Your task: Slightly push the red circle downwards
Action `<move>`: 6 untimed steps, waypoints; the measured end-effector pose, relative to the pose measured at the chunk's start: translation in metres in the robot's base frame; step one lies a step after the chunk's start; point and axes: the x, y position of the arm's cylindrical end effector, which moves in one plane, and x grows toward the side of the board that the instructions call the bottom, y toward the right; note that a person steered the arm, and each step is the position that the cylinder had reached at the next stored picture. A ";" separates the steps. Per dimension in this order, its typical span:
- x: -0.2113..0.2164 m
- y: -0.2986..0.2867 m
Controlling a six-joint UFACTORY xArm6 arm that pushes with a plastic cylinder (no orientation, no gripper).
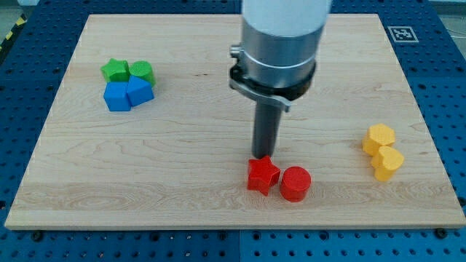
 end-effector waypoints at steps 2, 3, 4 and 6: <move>0.048 -0.016; 0.047 -0.017; 0.008 -0.016; 0.005 0.041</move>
